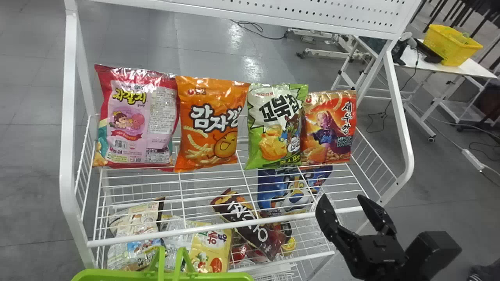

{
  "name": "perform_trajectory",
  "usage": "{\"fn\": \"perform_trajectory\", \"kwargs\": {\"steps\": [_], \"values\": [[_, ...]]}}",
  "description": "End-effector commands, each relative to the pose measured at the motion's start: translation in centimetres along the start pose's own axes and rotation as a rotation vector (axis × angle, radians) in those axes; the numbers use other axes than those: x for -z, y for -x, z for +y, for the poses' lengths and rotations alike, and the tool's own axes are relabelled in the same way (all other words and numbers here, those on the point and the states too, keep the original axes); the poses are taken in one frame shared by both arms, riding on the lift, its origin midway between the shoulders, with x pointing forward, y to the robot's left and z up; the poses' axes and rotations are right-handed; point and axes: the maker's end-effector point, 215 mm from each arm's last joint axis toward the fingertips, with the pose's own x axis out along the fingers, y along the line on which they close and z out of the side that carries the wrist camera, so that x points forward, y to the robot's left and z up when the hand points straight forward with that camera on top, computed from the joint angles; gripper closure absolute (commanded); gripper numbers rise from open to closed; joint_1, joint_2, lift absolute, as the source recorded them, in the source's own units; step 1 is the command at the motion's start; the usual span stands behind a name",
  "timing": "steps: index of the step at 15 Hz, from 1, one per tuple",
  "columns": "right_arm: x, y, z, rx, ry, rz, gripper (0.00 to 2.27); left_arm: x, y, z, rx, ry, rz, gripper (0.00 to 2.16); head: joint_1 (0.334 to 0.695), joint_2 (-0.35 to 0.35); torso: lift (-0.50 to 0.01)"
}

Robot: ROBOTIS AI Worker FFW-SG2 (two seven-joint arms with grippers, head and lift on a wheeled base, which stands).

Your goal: Hold basket handle with left hand then pick Gkobukchip with right hand and place into basket

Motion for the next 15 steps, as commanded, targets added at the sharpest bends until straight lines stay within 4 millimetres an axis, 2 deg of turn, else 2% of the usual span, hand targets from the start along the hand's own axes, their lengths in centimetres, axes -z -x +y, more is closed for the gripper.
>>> {"fn": "perform_trajectory", "kwargs": {"steps": [1,12,15], "values": [[0.0,0.0,0.3,-0.003,-0.004,-0.003,0.18,0.0,0.0,0.0,0.001,0.002,-0.002,2.12,0.695,-0.35,-0.032],[-0.1,0.1,0.9,-0.02,-0.006,-0.006,0.18,0.3,0.0,-0.2,0.02,0.015,0.001,2.12,0.695,-0.35,-0.032],[-0.9,-1.7,1.7,-0.031,-0.018,-0.012,0.18,0.4,-0.1,-0.2,0.019,0.016,0.004,2.12,0.695,-0.35,-0.032]]}}
